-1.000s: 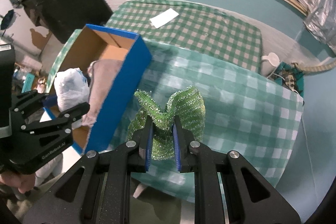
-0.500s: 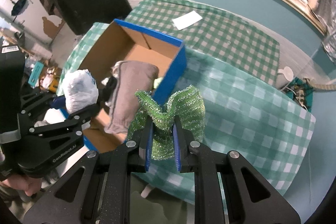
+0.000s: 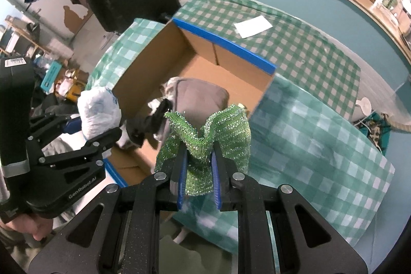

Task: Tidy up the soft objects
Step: 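Carry the white cloth bundle and green scrubber over the box with both tools, then open both tools to drop the white bundle and scrubber into the box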

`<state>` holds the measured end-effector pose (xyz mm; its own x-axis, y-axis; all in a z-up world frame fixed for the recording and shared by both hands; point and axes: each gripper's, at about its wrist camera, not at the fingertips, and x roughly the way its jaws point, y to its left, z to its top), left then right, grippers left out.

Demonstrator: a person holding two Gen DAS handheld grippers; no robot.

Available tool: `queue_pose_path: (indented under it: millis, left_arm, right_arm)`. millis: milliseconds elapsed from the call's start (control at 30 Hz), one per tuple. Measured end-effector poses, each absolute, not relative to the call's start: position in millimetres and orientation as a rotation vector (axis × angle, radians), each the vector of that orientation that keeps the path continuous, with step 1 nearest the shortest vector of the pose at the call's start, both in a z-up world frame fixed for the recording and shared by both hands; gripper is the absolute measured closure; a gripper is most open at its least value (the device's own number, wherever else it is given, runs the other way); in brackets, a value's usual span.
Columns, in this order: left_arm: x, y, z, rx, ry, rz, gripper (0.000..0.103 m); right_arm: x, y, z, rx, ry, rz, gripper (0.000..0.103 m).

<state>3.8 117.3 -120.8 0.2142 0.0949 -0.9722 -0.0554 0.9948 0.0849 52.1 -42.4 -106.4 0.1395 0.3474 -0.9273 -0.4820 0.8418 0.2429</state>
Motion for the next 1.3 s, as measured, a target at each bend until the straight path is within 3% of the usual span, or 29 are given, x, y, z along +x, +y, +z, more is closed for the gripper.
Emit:
queue_pose_path:
  millis: [967,1100,1300]
  left_arm:
    - [31,162,-156,0.007,1.431,0.144,0.061]
    - [33,163,-154,0.014,1.430,0.154,0.047]
    - [32,161,-147,0.027,1.410,0.164,0.029]
  right_arm:
    - [85,25,-141,-0.173,1.372,0.601,0.086]
    - [87,25,-141,-0.179,1.366,0.591,0.077]
    - [87,19,-137,-0.197,1.355,0.567,0.053]
